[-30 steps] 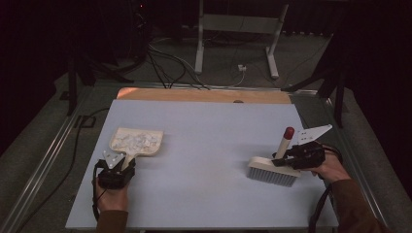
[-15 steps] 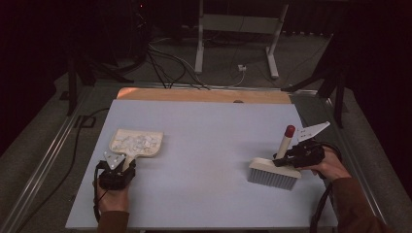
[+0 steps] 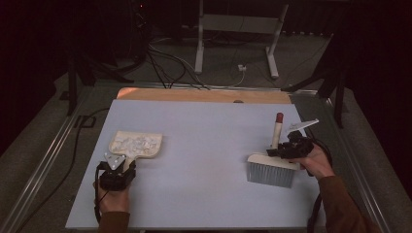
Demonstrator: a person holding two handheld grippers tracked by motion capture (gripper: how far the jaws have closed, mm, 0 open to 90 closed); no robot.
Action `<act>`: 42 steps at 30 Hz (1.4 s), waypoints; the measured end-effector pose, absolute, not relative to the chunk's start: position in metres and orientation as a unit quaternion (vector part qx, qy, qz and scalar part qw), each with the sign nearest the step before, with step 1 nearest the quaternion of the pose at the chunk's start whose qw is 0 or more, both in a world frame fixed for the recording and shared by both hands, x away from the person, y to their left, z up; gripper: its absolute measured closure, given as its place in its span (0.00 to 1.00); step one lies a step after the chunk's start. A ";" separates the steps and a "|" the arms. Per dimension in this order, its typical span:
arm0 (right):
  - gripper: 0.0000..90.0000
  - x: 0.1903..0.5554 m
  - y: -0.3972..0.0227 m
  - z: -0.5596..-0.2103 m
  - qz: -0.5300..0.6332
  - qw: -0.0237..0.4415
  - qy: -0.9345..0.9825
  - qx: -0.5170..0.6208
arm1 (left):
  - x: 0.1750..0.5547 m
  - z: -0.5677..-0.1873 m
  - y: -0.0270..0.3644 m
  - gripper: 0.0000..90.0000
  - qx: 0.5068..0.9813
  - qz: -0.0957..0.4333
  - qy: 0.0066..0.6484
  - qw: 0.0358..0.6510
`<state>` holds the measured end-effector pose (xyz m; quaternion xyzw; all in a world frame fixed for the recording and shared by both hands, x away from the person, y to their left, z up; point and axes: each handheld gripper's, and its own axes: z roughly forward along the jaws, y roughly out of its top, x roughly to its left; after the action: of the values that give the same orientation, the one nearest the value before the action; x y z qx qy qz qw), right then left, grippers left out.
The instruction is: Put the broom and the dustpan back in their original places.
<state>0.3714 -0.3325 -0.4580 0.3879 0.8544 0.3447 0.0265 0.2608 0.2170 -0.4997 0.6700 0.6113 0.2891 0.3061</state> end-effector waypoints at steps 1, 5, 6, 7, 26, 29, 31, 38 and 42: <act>0.67 0.373 -0.332 -0.460 0.339 0.028 0.852 0.399 | 0.261 -0.500 0.217 0.74 0.670 0.290 0.612 0.304; 0.65 0.383 -0.331 -0.470 0.312 0.023 0.843 0.438 | 0.262 -0.503 0.215 0.74 0.670 0.289 0.616 0.297; 0.65 0.385 -0.331 -0.472 0.306 0.024 0.842 0.443 | 0.262 -0.503 0.215 0.74 0.669 0.290 0.618 0.294; 0.64 0.386 -0.331 -0.475 0.302 0.024 0.842 0.447 | 0.262 -0.504 0.215 0.74 0.667 0.290 0.620 0.295; 0.34 0.365 -0.307 -0.483 0.268 0.176 0.800 0.507 | 0.277 -0.521 0.215 0.73 0.668 0.293 0.629 0.269; 0.29 0.357 -0.304 -0.482 0.285 0.199 0.782 0.518 | 0.276 -0.521 0.216 0.63 0.665 0.292 0.630 0.276; 0.26 0.351 -0.302 -0.481 0.302 0.209 0.767 0.526 | 0.274 -0.519 0.217 0.56 0.662 0.295 0.628 0.285; 0.17 0.329 -0.289 -0.478 0.349 0.224 0.751 0.515 | 0.266 -0.502 0.223 0.37 0.642 0.303 0.608 0.356; 0.13 0.315 -0.283 -0.476 0.372 0.237 0.738 0.510 | 0.263 -0.486 0.225 0.25 0.639 0.307 0.579 0.404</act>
<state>0.3153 -0.2825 -0.4761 0.5104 0.7382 0.3722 0.2366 0.2627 0.2255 -0.4862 0.6387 0.5786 0.3071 0.4037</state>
